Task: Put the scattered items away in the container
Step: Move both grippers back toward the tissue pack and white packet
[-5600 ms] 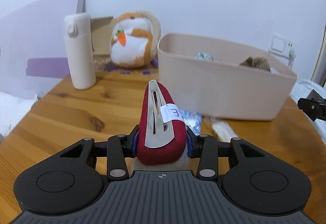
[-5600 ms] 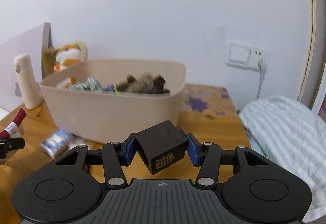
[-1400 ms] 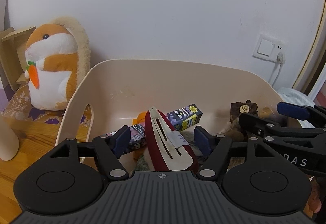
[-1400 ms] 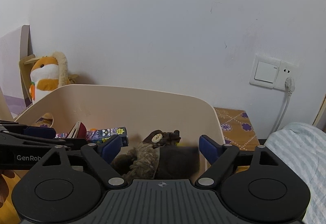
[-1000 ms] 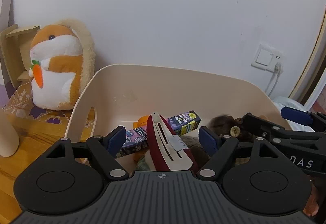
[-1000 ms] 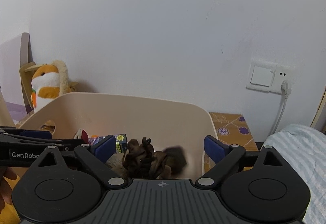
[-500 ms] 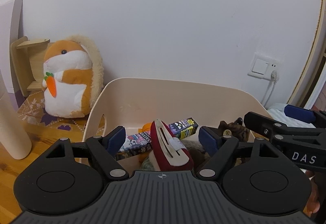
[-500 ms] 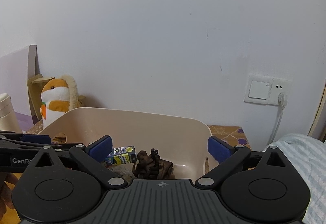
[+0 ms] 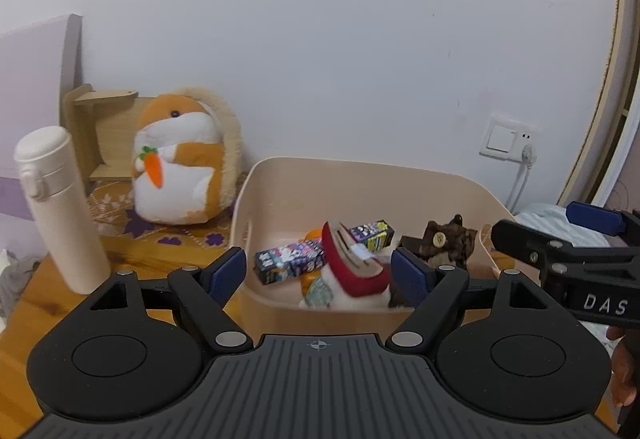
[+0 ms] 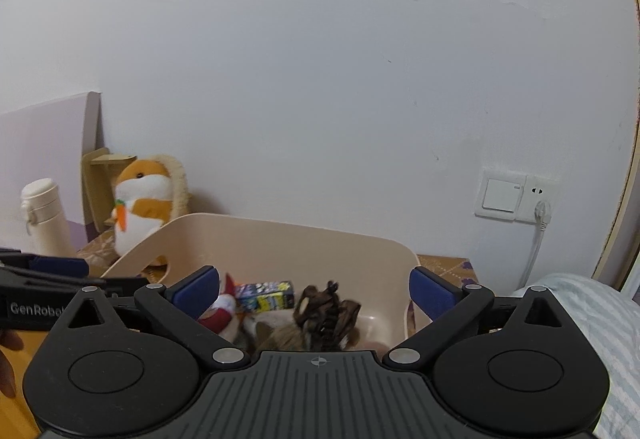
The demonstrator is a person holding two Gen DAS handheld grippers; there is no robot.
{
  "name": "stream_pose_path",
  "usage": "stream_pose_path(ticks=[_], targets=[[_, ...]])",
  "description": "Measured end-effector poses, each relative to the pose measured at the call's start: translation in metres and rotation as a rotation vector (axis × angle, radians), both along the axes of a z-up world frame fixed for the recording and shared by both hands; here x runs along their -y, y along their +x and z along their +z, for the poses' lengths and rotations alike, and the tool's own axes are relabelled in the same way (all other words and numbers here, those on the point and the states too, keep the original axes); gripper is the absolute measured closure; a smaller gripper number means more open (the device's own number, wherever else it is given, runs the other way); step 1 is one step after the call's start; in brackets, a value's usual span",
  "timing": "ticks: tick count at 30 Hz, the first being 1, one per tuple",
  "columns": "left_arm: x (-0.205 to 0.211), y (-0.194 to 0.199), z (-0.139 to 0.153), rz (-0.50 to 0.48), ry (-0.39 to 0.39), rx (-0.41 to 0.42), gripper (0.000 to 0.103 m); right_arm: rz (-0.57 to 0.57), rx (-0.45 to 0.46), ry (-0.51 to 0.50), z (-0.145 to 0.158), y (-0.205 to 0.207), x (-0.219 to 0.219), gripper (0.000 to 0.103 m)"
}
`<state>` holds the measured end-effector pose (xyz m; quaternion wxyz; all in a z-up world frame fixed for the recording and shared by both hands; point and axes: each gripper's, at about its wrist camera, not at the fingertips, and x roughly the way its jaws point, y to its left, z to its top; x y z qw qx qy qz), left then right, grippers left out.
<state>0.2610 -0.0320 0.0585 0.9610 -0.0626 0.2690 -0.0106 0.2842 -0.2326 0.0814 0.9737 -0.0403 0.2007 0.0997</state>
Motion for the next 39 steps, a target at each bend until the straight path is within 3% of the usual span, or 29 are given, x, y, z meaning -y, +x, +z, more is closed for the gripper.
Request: stream_pose_path(ticks=[15,30,39], targets=[[-0.011,-0.043,-0.031,0.003,0.036,-0.086,0.022,0.033,-0.083,-0.004,-0.032,-0.055,-0.015,0.001],[0.001,-0.029,-0.086,-0.007,0.1,-0.221,0.022,0.077,-0.247,-0.05,-0.088,-0.057,-0.021,0.001],[0.005,-0.017,-0.107,-0.019,0.112,-0.248,0.022,0.112,-0.323,-0.108,-0.116,-0.051,-0.03,0.001]])
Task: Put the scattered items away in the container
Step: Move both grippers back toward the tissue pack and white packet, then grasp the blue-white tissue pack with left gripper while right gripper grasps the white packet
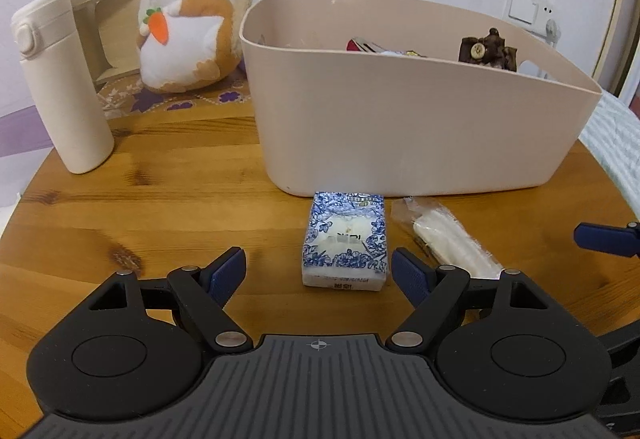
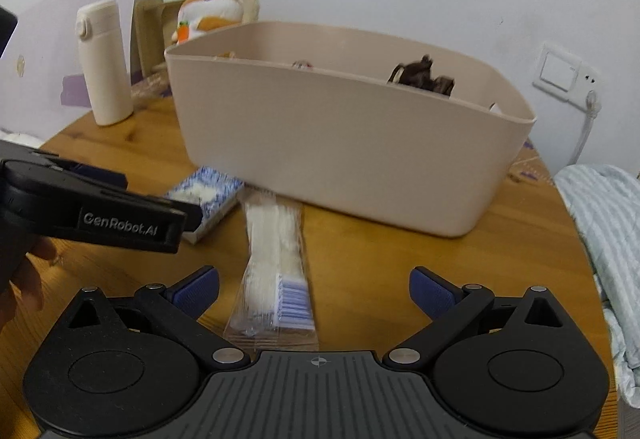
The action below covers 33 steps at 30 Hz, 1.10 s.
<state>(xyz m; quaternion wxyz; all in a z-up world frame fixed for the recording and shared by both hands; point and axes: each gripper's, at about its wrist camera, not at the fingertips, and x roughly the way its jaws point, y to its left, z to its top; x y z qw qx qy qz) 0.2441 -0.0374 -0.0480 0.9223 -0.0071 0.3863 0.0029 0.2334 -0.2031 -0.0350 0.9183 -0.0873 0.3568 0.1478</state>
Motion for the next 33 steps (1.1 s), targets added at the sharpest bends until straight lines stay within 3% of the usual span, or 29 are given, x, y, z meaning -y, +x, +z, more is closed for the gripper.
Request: stream_pose_path(ticks=[10,22,27,30,33], targets=[[0.003,0.015,-0.013,-0.009,0.018,-0.003,0.022,0.009,-0.043,-0.043,-0.019,0.017,-0.011,0.005],[0.0,0.024,-0.017,-0.01,0.019,0.015,0.024,-0.003,-0.034,0.018,-0.022,0.03,-0.005,0.016],[-0.001,0.024,-0.016,-0.005,0.018,0.023,0.033,0.006,-0.043,0.045,-0.023,0.03,-0.003,0.019],[-0.004,0.022,-0.015,0.008,0.017,0.033,0.048,0.017,-0.039,0.056,-0.021,0.028,-0.005,0.033],[-0.006,0.021,-0.014,0.016,0.014,0.037,0.055,0.021,-0.036,0.058,-0.02,0.027,-0.006,0.043]])
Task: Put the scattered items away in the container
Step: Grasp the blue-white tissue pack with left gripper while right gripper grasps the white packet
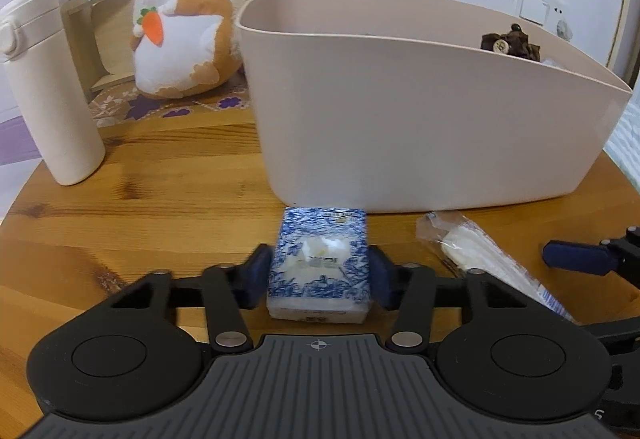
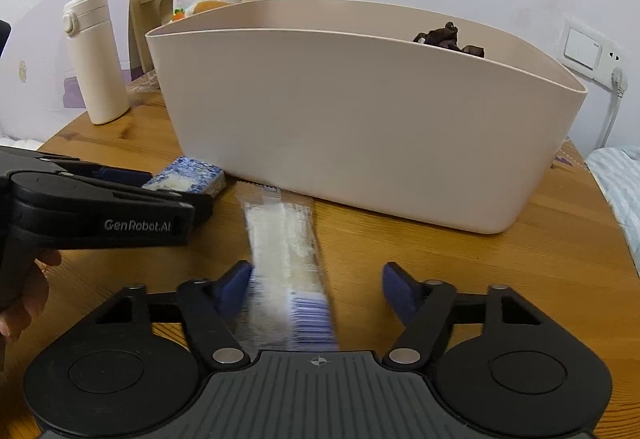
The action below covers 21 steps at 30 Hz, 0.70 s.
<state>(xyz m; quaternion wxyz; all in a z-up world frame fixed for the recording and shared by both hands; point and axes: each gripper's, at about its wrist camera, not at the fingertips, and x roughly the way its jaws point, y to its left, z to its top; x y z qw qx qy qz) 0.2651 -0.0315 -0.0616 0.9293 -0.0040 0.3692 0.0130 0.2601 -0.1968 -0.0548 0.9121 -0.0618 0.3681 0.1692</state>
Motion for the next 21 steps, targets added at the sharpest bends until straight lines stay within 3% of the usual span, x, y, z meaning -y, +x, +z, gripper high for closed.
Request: stream_pose_path(ticks=[7,21], targets=[[0.001,-0.004,0.0,0.003,0.005,0.001,0.056,-0.003,0.003,0.002,0.003,-0.005,0.001,0.067],[-0.002,-0.023,0.003,0.012,-0.018,0.012,0.056,-0.035,0.004,0.036,0.007,-0.019,0.017,0.076]])
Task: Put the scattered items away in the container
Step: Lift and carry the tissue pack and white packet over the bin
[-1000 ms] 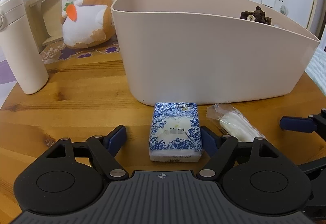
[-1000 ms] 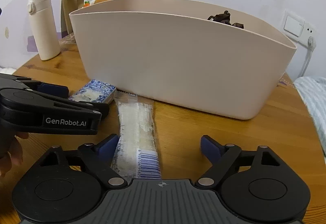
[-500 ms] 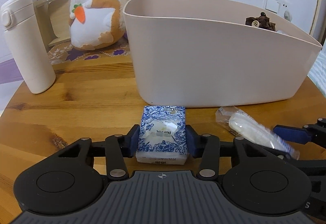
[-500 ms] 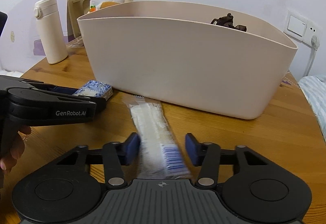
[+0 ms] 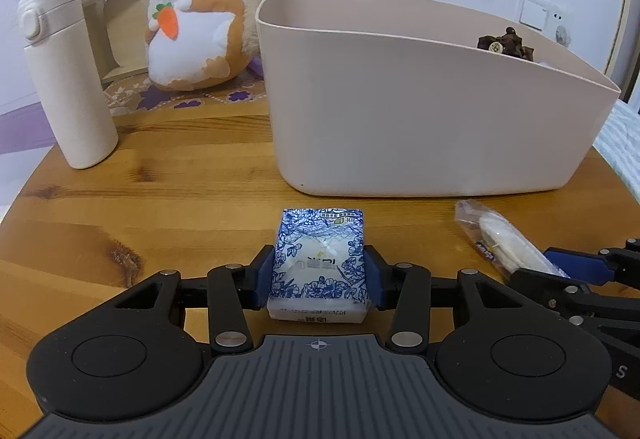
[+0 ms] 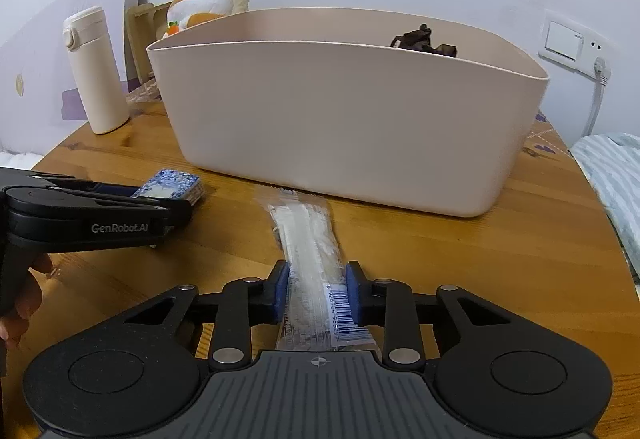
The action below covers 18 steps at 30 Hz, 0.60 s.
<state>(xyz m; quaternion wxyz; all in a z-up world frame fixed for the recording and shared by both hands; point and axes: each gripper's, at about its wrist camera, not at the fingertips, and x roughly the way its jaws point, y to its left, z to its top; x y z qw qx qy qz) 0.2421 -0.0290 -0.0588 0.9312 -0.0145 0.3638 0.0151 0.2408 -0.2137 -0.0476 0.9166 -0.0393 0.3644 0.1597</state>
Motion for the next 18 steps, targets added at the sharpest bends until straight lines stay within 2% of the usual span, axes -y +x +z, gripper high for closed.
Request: stream_pose_path(ticks=[7,18], targets=[[-0.002,-0.017,0.014,-0.001,0.001,0.037,0.056,-0.005,0.024,0.025,0.01,-0.014,0.009,0.077],[-0.001,-0.036,0.054,-0.003,0.011,0.145,0.056,-0.003,0.144,0.058,0.055,-0.034,0.025,0.077]])
